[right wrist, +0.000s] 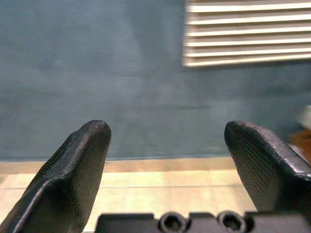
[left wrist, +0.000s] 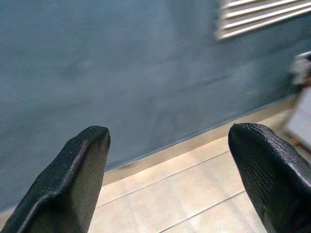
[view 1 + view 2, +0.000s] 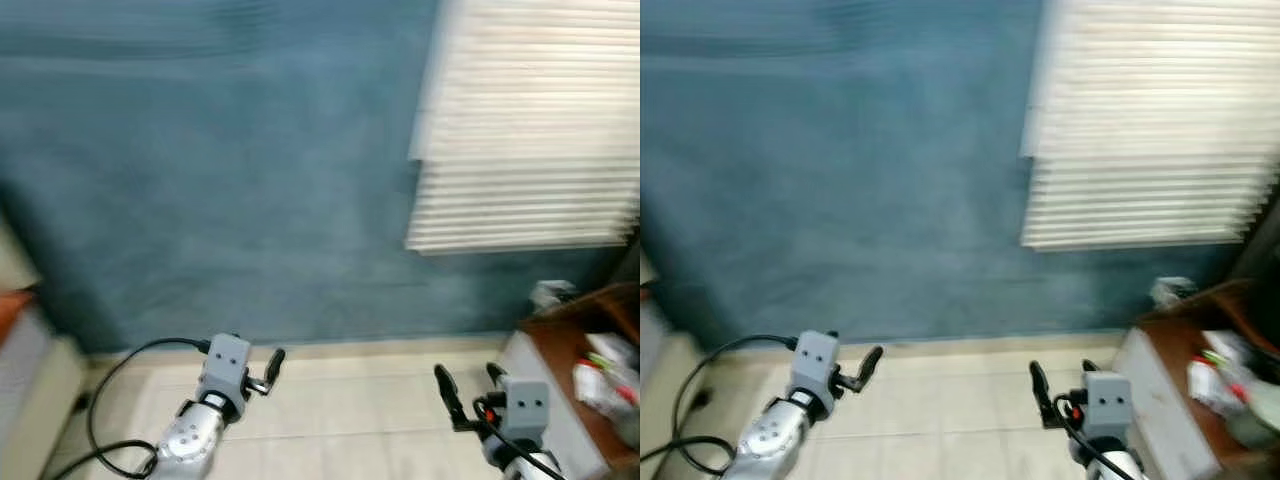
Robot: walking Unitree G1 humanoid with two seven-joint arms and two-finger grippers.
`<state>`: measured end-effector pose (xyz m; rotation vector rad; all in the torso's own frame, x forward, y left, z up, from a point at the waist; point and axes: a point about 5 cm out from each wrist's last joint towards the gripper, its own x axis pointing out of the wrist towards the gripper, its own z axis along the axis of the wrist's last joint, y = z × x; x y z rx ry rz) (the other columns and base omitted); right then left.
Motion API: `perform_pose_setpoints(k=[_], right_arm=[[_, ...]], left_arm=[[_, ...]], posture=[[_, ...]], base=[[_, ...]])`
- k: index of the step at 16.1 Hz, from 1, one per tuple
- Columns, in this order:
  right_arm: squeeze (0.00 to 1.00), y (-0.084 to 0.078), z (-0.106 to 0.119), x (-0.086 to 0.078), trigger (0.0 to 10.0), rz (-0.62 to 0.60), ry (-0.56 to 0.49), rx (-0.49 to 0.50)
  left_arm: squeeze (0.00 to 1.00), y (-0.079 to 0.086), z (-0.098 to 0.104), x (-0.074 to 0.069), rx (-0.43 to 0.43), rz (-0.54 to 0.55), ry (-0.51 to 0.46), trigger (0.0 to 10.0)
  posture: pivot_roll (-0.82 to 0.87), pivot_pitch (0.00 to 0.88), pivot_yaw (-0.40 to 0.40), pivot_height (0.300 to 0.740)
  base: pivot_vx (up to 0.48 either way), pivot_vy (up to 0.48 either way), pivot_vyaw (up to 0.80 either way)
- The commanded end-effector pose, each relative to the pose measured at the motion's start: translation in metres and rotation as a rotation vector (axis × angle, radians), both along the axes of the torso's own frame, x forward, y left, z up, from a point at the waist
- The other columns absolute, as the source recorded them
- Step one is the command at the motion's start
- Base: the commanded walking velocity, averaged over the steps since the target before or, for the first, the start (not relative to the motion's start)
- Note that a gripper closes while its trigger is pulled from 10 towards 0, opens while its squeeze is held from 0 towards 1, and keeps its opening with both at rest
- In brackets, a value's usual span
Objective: Clean up the room
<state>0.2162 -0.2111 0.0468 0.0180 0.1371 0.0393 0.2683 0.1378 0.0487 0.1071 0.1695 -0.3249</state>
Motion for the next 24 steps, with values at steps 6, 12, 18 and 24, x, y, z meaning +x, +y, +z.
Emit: perform_pose_setpoints(k=[6,12,18,24], right_arm=[[0.00,-0.001,0.003,0.005,10.0,0.006,-0.018,0.050],[0.00,-0.001,-0.001,-0.001,10.0,-0.007,-0.008,0.122],[0.00,0.002,-0.003,0.003,10.0,0.014,-0.006,0.107],[0.00,0.013,-0.013,0.020,10.0,0.124,0.072,0.180]], left_arm=[[0.00,0.006,0.004,0.002,-0.026,0.111,-0.028,10.0],[0.00,0.005,0.006,-0.007,-0.032,0.104,-0.015,10.0],[0.00,0.006,0.008,-0.003,-0.041,0.114,-0.001,10.0],[0.00,0.017,0.005,-0.006,-0.001,0.221,0.024,10.0]], posture=[[-0.11,0.000,0.000,0.740],[-0.11,0.000,0.009,0.740],[-0.10,0.000,0.015,0.740],[-0.06,0.000,-0.005,0.740]], base=[[0.396,0.000,-0.11],[0.476,0.000,0.00],[0.480,0.000,0.00],[0.479,0.000,0.00]])
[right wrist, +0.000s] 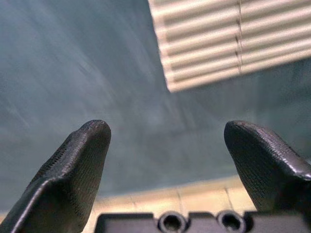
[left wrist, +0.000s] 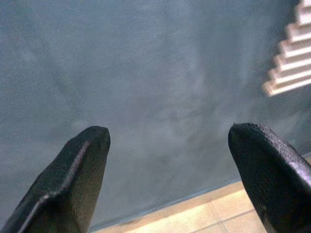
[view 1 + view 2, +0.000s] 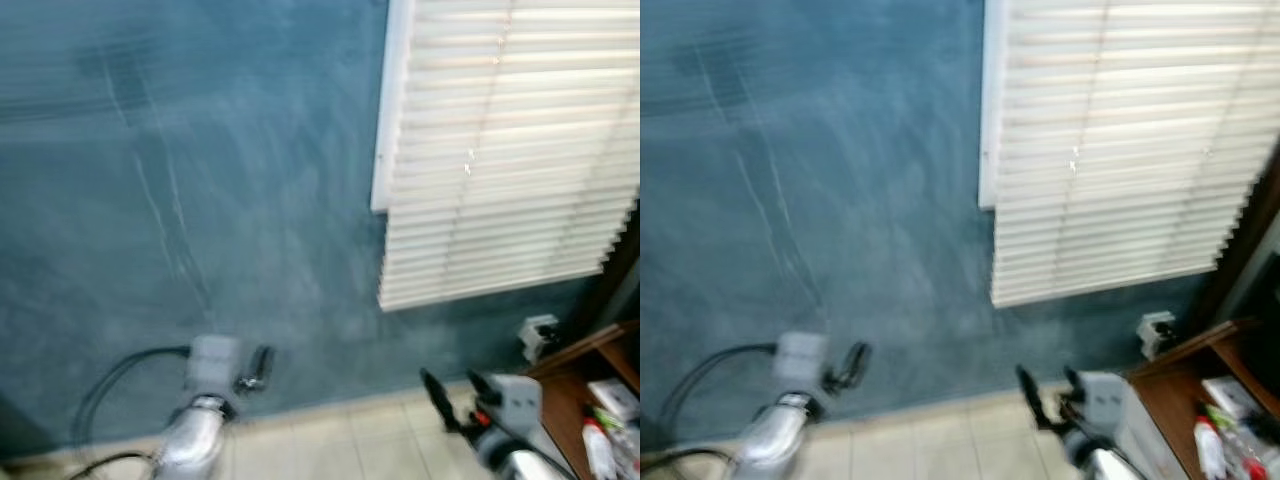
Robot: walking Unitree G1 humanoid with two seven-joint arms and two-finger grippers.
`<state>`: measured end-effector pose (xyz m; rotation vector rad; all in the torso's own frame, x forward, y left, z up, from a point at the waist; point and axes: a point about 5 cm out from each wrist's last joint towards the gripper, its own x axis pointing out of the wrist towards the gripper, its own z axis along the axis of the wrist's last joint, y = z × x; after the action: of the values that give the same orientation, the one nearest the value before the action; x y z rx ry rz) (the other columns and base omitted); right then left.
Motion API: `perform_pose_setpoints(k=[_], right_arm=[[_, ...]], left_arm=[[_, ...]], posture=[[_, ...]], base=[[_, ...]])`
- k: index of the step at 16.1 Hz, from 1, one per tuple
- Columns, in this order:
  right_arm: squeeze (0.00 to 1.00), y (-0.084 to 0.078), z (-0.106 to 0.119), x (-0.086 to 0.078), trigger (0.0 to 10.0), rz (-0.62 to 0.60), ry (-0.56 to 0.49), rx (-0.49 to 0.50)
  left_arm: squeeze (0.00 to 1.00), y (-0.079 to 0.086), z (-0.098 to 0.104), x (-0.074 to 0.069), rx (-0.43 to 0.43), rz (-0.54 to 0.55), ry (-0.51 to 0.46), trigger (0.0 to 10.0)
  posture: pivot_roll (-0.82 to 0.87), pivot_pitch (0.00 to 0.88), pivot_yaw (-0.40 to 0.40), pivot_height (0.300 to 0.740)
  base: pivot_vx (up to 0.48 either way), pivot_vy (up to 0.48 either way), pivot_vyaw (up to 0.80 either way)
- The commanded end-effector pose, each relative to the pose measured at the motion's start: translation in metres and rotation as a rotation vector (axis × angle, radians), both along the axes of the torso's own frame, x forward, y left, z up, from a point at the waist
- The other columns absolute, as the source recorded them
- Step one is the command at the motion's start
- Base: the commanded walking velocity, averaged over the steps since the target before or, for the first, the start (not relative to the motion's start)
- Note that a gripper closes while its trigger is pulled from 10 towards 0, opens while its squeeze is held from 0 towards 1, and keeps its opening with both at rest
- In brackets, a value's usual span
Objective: Clean up the room
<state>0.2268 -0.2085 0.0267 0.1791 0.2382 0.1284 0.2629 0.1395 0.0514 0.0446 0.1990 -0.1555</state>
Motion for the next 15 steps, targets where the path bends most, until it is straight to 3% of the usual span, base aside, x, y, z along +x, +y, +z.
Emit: perform_pose_setpoints(k=[1,4,7,15], right_arm=[[0.00,0.011,0.011,0.017,10.0,0.051,-0.048,0.003],[0.00,0.013,0.017,0.025,10.0,0.117,-0.057,-0.020],[0.00,0.014,0.014,0.032,10.0,0.151,-0.041,-0.029],[0.00,0.013,0.011,0.028,10.0,0.121,-0.039,-0.079]], left_arm=[[0.00,0.018,0.001,-0.002,0.060,0.074,0.008,10.0],[0.00,0.027,-0.007,-0.017,0.041,0.163,0.060,10.0],[0.00,0.022,-0.009,-0.029,0.050,0.146,0.066,10.0],[0.00,0.020,-0.004,-0.031,0.024,0.134,0.055,10.0]], posture=[[-0.03,0.000,-0.034,0.740],[0.03,0.000,-0.106,0.740],[0.07,0.000,-0.126,0.740],[0.05,0.000,-0.105,0.740]], base=[[0.472,0.000,0.00],[0.313,0.000,0.00],[0.000,0.000,0.00],[0.000,0.000,0.00]])
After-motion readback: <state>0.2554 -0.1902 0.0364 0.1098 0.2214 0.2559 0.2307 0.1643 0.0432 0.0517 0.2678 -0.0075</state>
